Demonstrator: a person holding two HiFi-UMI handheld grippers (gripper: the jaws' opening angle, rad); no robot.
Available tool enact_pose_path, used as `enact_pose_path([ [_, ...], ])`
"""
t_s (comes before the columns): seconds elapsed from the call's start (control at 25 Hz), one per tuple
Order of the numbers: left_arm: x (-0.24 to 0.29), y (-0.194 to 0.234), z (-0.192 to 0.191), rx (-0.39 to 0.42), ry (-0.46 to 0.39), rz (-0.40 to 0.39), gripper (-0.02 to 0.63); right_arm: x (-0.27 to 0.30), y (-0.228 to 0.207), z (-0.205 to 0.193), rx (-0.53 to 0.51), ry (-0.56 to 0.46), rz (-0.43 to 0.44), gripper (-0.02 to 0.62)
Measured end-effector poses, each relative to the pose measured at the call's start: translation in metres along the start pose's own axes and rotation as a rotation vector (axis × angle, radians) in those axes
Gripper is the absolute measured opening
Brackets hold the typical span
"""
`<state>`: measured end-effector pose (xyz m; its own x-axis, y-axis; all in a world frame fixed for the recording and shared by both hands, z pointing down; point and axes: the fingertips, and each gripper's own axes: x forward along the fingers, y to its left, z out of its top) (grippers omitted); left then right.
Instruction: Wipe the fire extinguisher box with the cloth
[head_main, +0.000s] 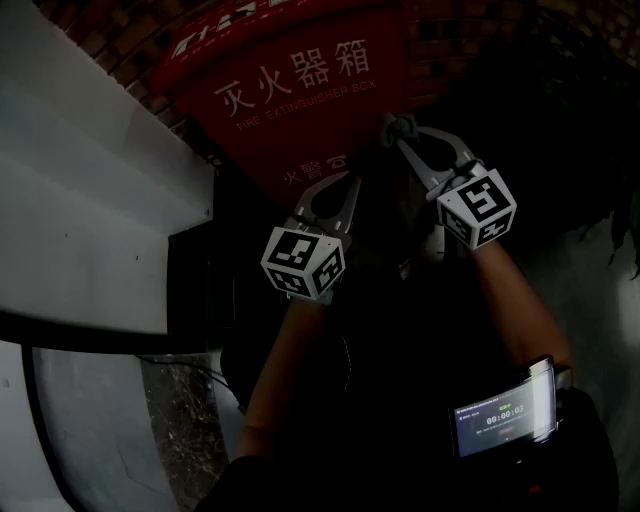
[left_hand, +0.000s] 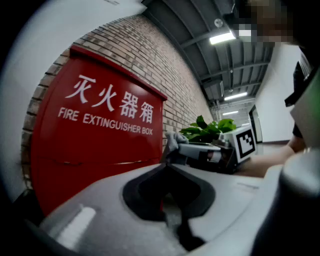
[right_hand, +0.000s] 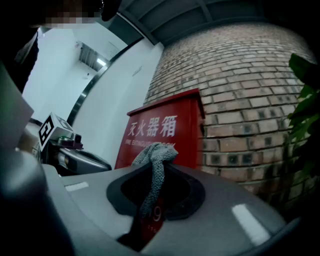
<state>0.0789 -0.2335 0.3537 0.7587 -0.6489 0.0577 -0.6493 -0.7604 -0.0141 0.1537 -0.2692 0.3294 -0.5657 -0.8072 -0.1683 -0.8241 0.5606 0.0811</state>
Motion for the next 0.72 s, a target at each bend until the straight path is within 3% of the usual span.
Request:
enact_pose_path([
  [0.32,0.061,-0.039,0.061,0.004,-0.078,0.003,0.0,-0.018,-0.093,0.048,-0.093,-0.029,-0.043,0.048],
  [0.48,0.091,-0.045,0.076,0.043,-0.059,-0.017,0.0,-0.001,-0.109,0.058,-0.159,-0.028,-0.043,0.048],
  [0.72,0.132,-0.042,0.082,-0.004,-0.079,0.06,0.0,0.052,-0.125,0.068,-0.359,0.045,0.021,0.048],
])
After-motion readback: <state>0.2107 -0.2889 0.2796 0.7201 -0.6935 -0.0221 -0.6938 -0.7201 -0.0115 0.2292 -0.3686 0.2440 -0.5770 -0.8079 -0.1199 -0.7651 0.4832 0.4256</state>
